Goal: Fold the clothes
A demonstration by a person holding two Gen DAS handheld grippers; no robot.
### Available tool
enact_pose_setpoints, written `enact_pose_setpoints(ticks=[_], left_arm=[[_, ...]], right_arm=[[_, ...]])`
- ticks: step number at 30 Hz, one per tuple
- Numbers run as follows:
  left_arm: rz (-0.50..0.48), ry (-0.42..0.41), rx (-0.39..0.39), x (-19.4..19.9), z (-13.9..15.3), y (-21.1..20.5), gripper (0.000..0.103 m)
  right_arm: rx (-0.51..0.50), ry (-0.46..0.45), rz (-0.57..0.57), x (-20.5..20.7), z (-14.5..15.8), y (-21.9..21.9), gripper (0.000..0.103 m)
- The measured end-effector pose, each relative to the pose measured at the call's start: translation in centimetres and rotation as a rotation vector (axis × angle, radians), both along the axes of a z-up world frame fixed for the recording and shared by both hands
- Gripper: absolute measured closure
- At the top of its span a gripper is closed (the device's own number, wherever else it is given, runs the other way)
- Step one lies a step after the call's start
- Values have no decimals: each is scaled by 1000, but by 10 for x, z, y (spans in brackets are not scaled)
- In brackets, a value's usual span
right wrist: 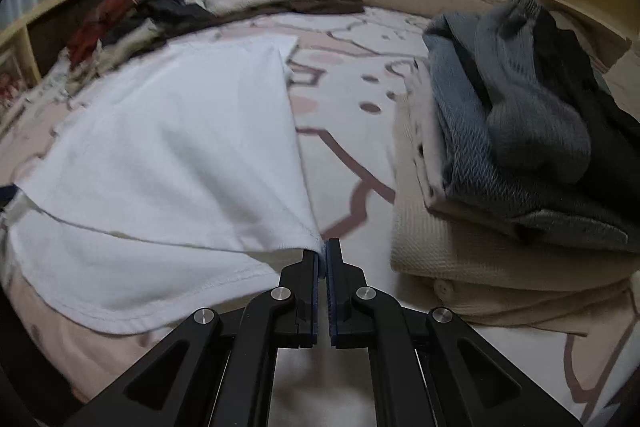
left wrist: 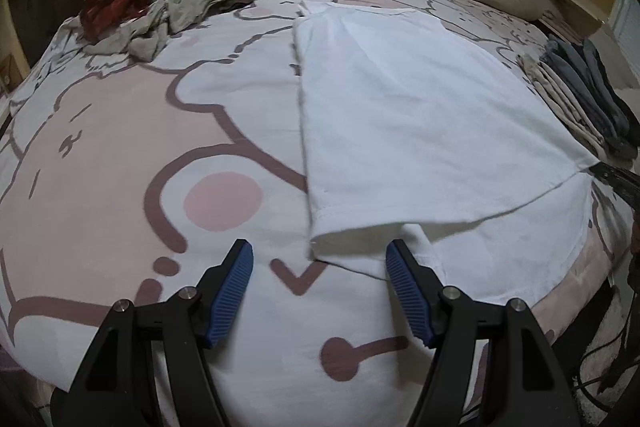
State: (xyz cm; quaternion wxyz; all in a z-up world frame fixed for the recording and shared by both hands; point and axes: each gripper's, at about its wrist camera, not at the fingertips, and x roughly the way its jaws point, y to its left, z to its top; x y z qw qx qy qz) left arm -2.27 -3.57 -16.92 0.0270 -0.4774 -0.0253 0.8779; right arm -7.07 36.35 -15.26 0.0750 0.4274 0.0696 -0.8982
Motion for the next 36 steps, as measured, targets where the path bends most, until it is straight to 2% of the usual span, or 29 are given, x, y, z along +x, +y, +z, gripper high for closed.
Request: enact_pose_setpoints(ticks=[3, 5, 7, 8, 9, 10, 11, 13, 18, 21, 23, 25, 28, 32, 34, 36], left_arm=[[-9, -2, 1, -6, -5, 7, 36], [-12, 4, 2, -10, -8, 11, 37], [-11, 13, 27, -14, -10, 13, 52], [-8, 14, 50, -15, -11, 13, 64], [-4, 13, 77, -16, -11, 12, 82], [2, 9, 108, -17, -11, 10, 92], [9, 2, 141, -17, -10, 7, 96], [26, 17, 131, -14, -4, 3, 96], [108, 73, -78, -3, 22, -8, 96], [111, 98, -184, 4, 36, -1, 96], [99, 90, -286, 7, 36, 11, 95], [96, 41, -340, 7, 22, 15, 95], [89, 22, -365, 11, 15, 17, 95], [108, 82, -339, 22, 45, 10, 95], [119, 83, -328, 20, 51, 4, 95], [123, 51, -315, 15, 44, -4, 94]], right_arm=[[34, -26, 1, -2, -14, -4, 100], [21, -25, -9, -3, -16, -3, 100], [-5, -31, -18, -4, -16, 1, 100], [-13, -33, -19, -4, -16, 1, 100], [-12, -34, -19, -4, -16, 1, 100], [-11, -35, -18, -5, -17, 1, 100], [-10, -36, -18, -5, -17, 0, 100], [-9, -38, -19, -5, -18, -1, 100], [-21, -45, -23, -7, -20, 0, 100], [-20, -49, -27, -7, -18, -1, 100], [-22, -51, -32, -6, -15, 0, 100], [-24, -53, -37, -5, -13, 0, 100], [-27, -56, -45, -3, -9, 1, 100], [-76, 9, -68, 15, 30, 3, 100], [-89, 20, -74, 21, 44, 2, 100], [-79, -10, -75, 19, 37, 0, 100]])
